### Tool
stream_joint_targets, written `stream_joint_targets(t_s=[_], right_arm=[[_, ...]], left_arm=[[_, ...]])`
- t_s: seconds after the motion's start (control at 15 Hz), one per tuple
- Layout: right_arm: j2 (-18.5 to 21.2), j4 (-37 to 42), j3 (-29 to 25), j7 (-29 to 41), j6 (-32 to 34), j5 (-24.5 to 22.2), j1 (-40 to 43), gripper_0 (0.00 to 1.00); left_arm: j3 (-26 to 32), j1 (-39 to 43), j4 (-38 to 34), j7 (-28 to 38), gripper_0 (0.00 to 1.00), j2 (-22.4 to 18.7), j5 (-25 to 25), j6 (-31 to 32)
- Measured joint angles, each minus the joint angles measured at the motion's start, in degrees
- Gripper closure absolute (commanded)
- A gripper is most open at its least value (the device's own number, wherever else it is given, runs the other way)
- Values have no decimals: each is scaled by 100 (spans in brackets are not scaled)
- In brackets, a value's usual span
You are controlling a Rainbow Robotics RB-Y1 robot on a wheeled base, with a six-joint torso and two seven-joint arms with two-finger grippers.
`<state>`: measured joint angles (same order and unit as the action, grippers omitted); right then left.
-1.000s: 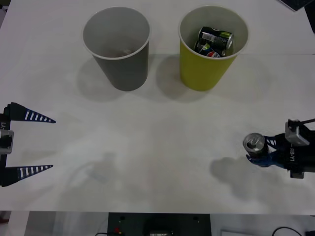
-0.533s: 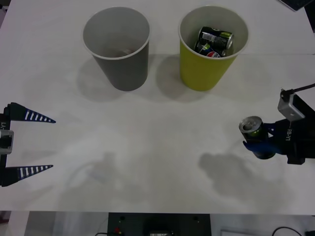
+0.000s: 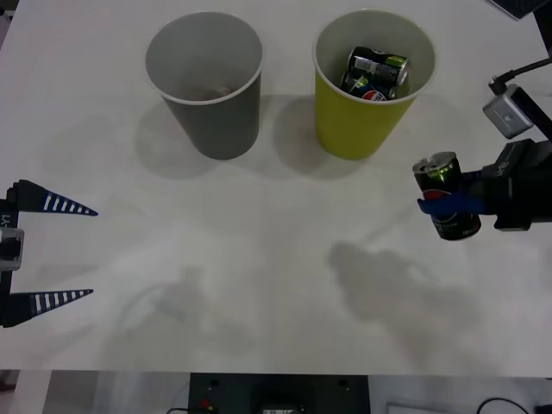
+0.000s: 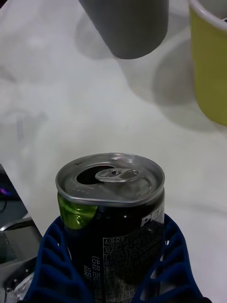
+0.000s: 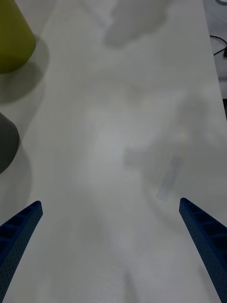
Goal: Put the can into the green bin and the plastic bottle into the gray bin
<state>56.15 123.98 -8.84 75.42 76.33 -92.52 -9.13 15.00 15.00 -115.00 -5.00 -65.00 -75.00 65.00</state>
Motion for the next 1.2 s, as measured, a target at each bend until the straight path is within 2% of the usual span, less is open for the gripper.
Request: stream_joint_targets(t_s=[0.27,0.53,0.93,1.2], right_arm=[[351,-374,405,244,37,45,-861,100],[845,-1118,1202,245,99,390,-2112,100],[820,-2347,2302,245,575,366,-3973,100],[431,-3636,3213,233,582,213,-5314,100]], left_arm=[[0,0,0,0,0,0,0,0],[0,0,0,0,0,0,0,0],[0,0,0,0,0,0,0,0],[0,0,0,0,0,0,0,0]])
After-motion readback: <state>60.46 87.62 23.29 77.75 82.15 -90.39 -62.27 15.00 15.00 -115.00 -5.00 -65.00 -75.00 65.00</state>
